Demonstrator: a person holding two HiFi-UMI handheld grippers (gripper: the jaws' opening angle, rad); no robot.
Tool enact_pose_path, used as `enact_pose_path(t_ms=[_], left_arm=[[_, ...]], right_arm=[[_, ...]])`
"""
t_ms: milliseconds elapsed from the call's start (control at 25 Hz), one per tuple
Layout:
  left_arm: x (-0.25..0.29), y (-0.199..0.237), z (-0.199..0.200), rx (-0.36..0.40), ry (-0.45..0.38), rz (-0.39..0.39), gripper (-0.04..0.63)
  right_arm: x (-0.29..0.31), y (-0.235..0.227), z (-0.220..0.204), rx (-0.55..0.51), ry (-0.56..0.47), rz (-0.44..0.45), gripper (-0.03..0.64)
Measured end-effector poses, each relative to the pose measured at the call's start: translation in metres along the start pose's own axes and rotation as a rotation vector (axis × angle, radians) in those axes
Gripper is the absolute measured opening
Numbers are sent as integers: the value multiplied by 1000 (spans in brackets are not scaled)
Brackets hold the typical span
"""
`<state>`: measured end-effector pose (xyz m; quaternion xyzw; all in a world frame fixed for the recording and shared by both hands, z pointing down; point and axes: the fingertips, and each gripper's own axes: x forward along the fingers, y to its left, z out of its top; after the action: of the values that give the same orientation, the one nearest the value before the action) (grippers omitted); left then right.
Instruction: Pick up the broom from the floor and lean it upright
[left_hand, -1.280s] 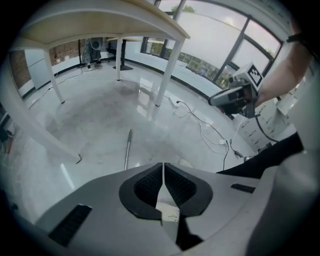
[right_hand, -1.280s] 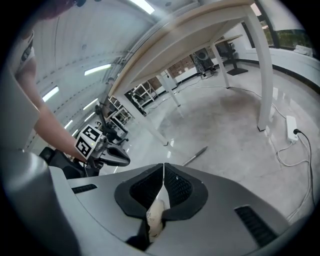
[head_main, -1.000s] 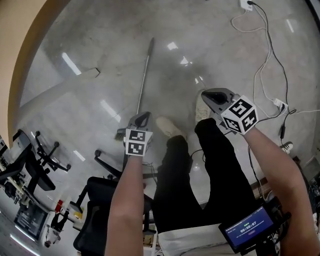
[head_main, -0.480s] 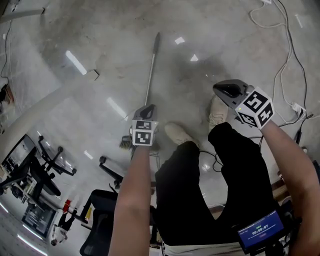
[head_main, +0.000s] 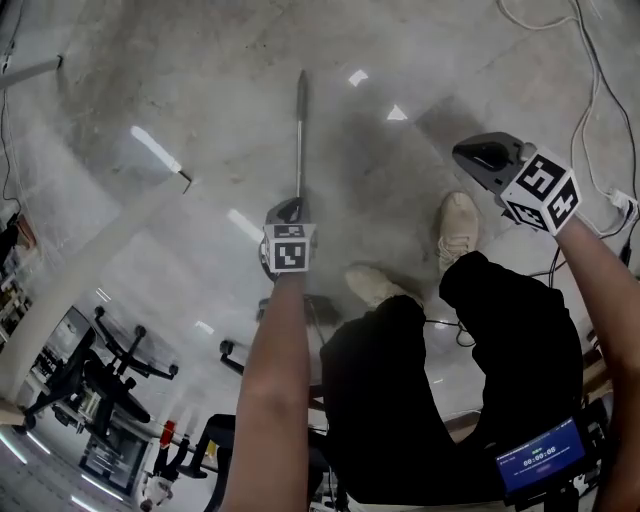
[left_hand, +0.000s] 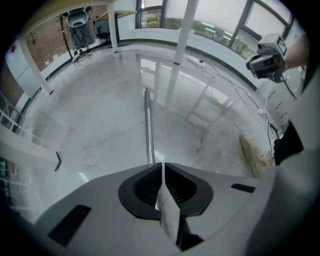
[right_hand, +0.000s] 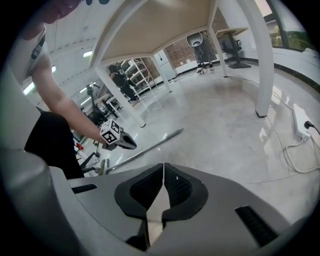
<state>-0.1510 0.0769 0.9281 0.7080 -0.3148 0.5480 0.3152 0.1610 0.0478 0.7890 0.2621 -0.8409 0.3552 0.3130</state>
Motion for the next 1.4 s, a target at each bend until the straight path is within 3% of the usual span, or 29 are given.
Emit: enact_pose_path(t_ms=[280,400,560,920,1160,1400], left_arm=[[41,24,19,32,18,40,21],[52,30,23,26,31,44,78],[67,29,23,31,53,41,84],[77,33,18,-24,143,73,83],[26,15,39,-13,-4,75,78],[-68,-10,43,10,-137,80,78]], right_arm=[[-6,-32,-16,5,5,-51,20],[-8,-36,-27,4,25,-57,20],[-7,-36,-38,3,41,-54,20],[-25,-42,-42,41,47,-81,20],[-51,-34,-33,85,32,-108,20],[-75,16,-1,99,17,-74,20]])
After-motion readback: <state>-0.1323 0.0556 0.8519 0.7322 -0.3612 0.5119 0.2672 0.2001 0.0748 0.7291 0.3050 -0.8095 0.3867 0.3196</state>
